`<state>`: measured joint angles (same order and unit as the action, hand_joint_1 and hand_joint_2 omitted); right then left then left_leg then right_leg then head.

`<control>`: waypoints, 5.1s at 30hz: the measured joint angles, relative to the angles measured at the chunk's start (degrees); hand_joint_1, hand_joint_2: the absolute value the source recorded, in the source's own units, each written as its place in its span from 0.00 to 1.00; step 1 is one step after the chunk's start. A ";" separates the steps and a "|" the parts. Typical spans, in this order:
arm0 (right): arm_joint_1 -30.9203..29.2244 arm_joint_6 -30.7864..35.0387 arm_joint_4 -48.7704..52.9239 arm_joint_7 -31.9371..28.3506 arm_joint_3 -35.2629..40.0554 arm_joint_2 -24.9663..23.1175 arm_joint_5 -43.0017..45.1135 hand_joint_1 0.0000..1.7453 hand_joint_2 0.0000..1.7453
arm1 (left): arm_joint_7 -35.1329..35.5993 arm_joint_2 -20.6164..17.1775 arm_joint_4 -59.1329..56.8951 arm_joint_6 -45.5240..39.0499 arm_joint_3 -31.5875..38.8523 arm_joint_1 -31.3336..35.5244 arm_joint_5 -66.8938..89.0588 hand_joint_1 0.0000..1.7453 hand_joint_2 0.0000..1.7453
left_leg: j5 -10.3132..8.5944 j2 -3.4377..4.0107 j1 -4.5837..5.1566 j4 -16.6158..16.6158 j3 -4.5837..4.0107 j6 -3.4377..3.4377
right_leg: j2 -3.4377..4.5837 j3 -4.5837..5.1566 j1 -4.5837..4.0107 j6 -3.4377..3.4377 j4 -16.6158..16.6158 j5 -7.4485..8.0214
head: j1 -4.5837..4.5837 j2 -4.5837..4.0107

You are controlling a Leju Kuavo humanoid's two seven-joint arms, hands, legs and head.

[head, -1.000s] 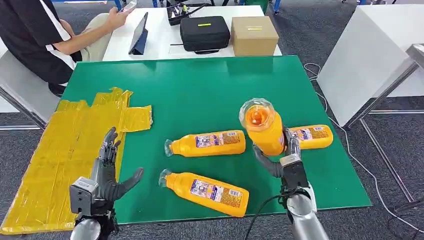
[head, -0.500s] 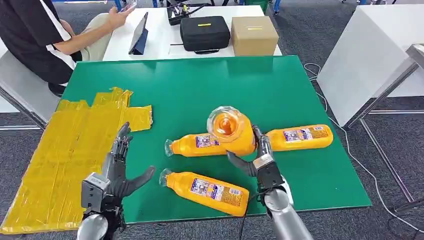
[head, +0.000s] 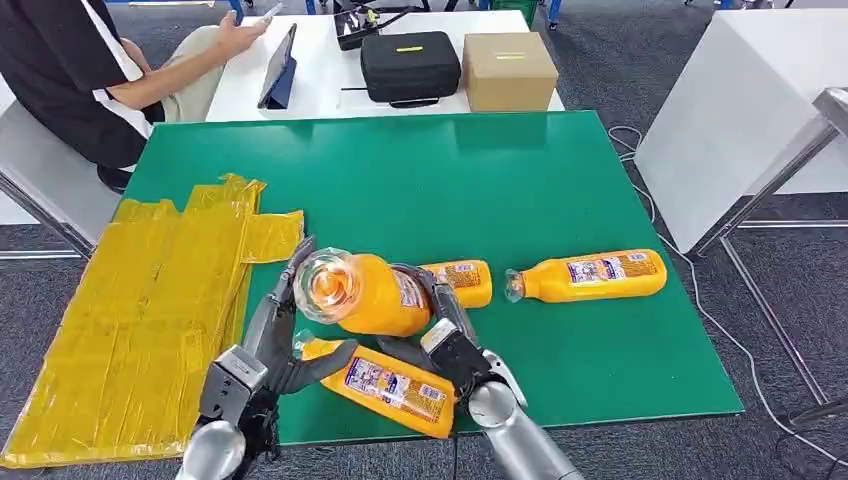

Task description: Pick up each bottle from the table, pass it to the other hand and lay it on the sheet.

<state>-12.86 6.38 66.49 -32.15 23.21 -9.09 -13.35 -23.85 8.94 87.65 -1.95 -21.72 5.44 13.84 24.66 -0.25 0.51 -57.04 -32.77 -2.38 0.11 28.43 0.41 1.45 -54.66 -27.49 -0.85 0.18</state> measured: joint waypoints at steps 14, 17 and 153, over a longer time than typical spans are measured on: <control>-4.86 -4.68 -5.79 1.83 3.26 -3.46 0.07 1.00 1.00 | 4.22 1.33 1.68 2.14 -5.51 5.03 -0.37 0.00 1.00 | -0.01 0.00 0.00 -0.01 0.00 0.00 | 0.00 0.00 0.00 0.00 0.00 0.01 | 0.02 0.00; -5.77 -4.04 -6.60 2.14 3.74 -3.63 0.02 1.00 1.00 | 4.75 1.33 1.92 2.78 -5.71 5.95 -1.49 0.00 1.00 | -0.01 0.00 0.00 -0.01 0.00 0.00 | 0.00 0.01 0.00 0.00 0.00 0.01 | 0.02 0.00; 19.54 22.05 38.58 12.00 -13.22 10.23 -29.37 0.00 1.00 | 20.37 -7.37 -19.19 -32.72 18.42 5.13 74.31 1.00 1.00 | -0.01 -0.04 0.02 -0.01 -0.31 0.00 | -0.07 0.31 0.04 0.00 -0.01 -0.01 | 0.00 0.00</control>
<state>6.68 28.44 105.07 -20.15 9.99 1.14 -42.73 -3.48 1.57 68.46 -34.67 -3.30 10.57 88.15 24.65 -0.29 0.53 -57.05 -33.08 -2.38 0.04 28.74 0.45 1.46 -54.67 -27.50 -0.85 0.17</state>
